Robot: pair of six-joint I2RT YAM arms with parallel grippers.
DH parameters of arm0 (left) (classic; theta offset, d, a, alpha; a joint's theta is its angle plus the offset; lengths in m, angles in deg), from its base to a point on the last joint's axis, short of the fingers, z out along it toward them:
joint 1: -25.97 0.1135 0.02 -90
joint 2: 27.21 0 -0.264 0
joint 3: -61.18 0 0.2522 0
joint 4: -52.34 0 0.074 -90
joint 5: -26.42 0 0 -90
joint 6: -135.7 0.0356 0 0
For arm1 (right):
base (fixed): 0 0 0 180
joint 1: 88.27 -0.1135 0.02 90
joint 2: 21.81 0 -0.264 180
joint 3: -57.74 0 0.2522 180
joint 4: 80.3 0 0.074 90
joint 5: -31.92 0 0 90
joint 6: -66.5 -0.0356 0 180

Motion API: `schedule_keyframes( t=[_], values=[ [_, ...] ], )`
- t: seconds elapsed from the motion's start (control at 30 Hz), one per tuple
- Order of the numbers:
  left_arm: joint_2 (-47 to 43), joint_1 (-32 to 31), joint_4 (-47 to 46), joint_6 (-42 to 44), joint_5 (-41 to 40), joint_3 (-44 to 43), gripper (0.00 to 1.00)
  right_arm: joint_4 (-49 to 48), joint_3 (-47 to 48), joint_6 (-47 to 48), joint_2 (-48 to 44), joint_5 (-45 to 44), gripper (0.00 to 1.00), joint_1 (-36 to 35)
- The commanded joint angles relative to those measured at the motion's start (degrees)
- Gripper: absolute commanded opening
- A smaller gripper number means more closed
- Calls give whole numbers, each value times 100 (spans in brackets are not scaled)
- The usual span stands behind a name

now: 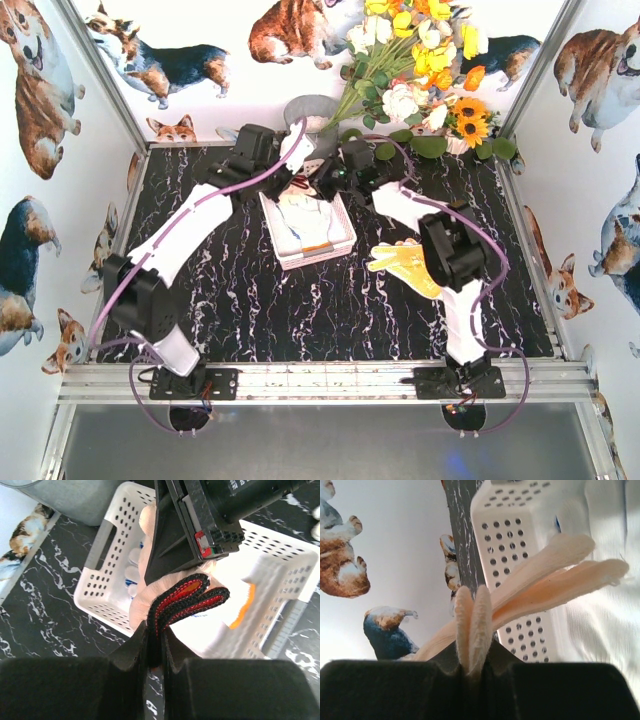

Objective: Put the gloves into the storage basket
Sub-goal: Place the glove in the bin.

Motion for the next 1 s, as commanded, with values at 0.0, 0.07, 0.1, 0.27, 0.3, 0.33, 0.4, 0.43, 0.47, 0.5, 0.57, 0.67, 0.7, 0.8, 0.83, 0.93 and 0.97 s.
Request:
schedule_keyframes(
  t=[0.0, 0.07, 0.1, 0.27, 0.3, 0.33, 0.4, 0.43, 0.47, 0.5, 0.57, 0.67, 0.7, 0.8, 0.83, 0.93, 0.97],
  values=[
    [374, 187, -127, 413, -96, -506, 0, -604, 770, 624, 505, 392, 0, 76],
    [548, 242, -132, 499, -100, -622, 0, -615, 991, 831, 732, 419, 0, 105],
    [616, 260, -146, 540, -85, -653, 0, -675, 1054, 902, 825, 441, 0, 118],
    [907, 268, -261, 673, -210, -708, 0, -1011, 1235, 1164, 1132, 534, 0, 244],
    [949, 270, -309, 691, -246, -693, 0, -1017, 1277, 1203, 1200, 541, 0, 265],
    [974, 273, -378, 714, -286, -677, 0, -985, 1334, 1272, 1254, 557, 0, 270],
    [998, 282, -436, 761, -337, -659, 0, -917, 1447, 1364, 1348, 594, 0, 266],
    [1010, 284, -448, 775, -341, -672, 0, -911, 1476, 1389, 1390, 610, 0, 269],
    [1027, 284, -450, 770, -325, -686, 0, -919, 1489, 1407, 1419, 619, 0, 270],
    [1029, 278, -445, 752, -281, -696, 0, -895, 1500, 1441, 1441, 619, 0, 270],
    [1031, 274, -414, 658, -130, -662, 0, -731, 1476, 1567, 1428, 601, 0, 264],
    [1026, 275, -370, 472, 143, -457, 0, -498, 1329, 1835, 1340, 543, 0, 268],
    [1007, 273, -398, 416, 202, -335, 0, -423, 1271, 1923, 1309, 523, 0, 269],
    [908, 268, -544, 252, 397, 33, 0, -277, 1103, 2109, 1224, 493, 0, 264],
    [880, 261, -566, 211, 450, 122, 0, -238, 1071, 2154, 1211, 497, 0, 262],
    [791, 238, -573, 158, 492, 331, 0, -76, 995, 2306, 1159, 510, 0, 249],
    [763, 233, -567, 149, 505, 392, 0, -37, 967, 2355, 1129, 504, 0, 245]
  ],
)
